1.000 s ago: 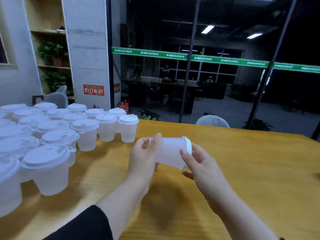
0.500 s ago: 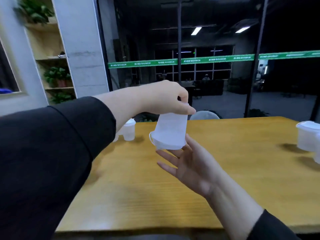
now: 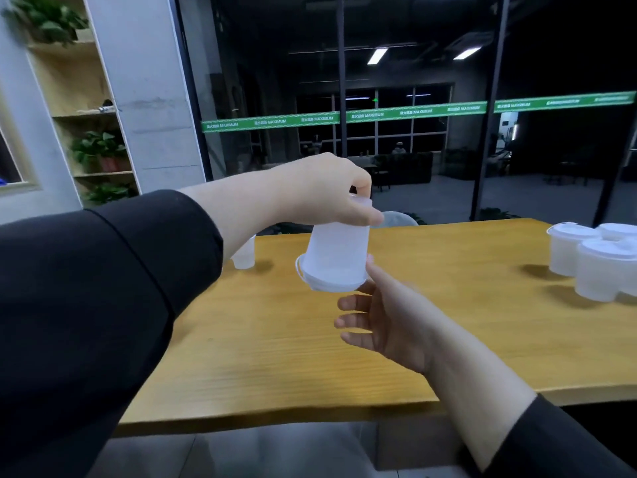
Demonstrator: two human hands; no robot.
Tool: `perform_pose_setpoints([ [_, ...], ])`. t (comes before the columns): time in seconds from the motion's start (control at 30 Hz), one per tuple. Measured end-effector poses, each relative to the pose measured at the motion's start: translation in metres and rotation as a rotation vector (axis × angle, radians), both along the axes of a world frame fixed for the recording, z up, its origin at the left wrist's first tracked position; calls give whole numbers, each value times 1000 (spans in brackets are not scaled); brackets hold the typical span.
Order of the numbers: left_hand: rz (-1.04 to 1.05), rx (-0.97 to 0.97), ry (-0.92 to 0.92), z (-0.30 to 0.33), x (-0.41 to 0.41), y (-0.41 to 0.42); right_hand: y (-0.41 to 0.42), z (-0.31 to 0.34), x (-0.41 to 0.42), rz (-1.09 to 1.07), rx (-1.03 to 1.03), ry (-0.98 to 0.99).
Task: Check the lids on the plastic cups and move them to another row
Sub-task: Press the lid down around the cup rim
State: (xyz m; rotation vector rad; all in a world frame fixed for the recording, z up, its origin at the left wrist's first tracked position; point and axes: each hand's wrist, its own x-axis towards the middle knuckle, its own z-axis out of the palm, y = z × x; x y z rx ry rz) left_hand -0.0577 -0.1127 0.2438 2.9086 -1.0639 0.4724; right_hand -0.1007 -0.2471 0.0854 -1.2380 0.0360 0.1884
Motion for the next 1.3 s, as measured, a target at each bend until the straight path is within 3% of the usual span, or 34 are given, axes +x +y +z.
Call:
perform_pose_setpoints([
  [0.1,-11,-22,-147,-22,5,-9,-24,6,-3,-12,-123,6],
  [0.23,-157,-427,-76,-84,16,-33,-71,12,-5,-112,44,44],
  [0.4,-231,-732,335,-144,14,-115,-139,5,-10,-463,127,-3],
  [0.57,-291,-961,860,-178,0,-208,-218,-8,-24,-666,-89,-146],
  [0.83,-338,-948,1310,-201,-6,-339,-318,-38,-61,-978,-325,-145],
  [1.17,-229,-942,1472,-206,-18,-472,-447,-68,-71,-1067,-292,-98],
  [1.3,-211,-949,1517,-200,-17,-508,-483,-73,-57,-1212,-255,-22],
])
